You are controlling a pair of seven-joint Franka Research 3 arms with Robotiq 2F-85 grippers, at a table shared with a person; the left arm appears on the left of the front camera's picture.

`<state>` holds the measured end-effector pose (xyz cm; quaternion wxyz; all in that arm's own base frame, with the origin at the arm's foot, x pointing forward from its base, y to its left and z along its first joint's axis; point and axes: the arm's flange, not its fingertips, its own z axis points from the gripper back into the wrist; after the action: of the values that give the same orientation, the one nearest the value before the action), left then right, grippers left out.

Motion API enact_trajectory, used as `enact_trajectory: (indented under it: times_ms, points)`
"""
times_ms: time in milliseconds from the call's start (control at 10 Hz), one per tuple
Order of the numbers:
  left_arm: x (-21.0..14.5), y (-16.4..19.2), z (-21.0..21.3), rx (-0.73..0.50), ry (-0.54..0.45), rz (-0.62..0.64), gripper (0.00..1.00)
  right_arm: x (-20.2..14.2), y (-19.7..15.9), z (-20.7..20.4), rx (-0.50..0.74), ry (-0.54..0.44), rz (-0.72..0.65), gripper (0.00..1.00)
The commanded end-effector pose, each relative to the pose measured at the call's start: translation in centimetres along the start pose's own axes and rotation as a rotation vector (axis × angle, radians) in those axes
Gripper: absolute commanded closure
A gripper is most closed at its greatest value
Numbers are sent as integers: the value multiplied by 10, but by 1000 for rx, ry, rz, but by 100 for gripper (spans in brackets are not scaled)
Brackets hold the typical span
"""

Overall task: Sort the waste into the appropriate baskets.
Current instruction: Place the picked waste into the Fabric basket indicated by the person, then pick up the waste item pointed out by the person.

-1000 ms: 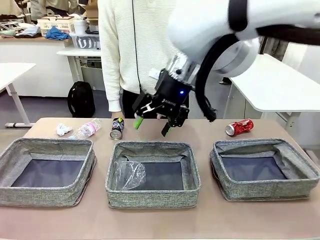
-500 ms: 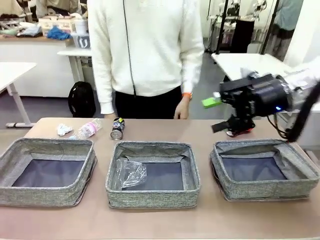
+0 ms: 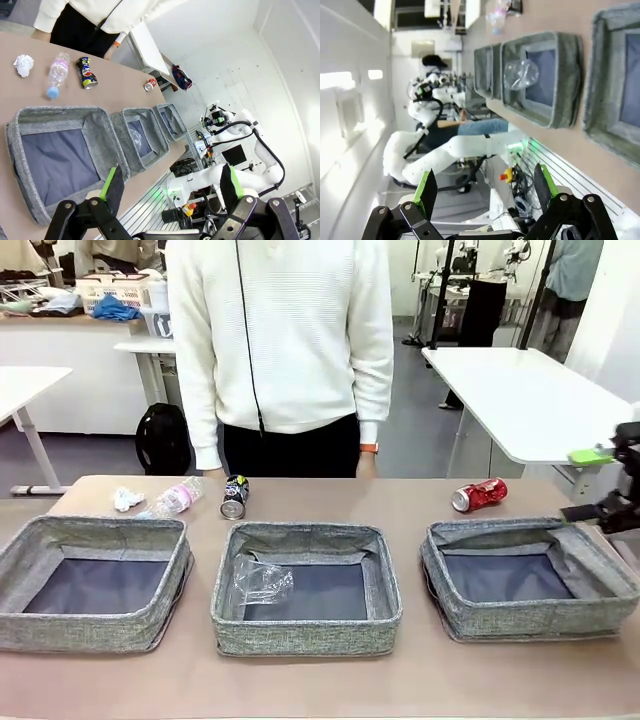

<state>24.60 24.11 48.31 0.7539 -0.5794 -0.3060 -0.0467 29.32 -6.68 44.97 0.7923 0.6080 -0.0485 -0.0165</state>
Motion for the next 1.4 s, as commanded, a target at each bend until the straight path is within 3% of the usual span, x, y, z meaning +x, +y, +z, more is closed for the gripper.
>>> enact_trajectory:
  times_ms: [0, 100, 1300]
  points:
    - [1, -3, 0, -16, -10, -16, 0, -82, -47, -28, 46, -154, 68, 0]
    - [1, -3, 0, -16, -10, -16, 0, 0, 0, 0, 0, 0, 0, 0]
    - [1, -3, 0, -16, -10, -16, 0, 0, 0, 0, 0, 0, 0, 0]
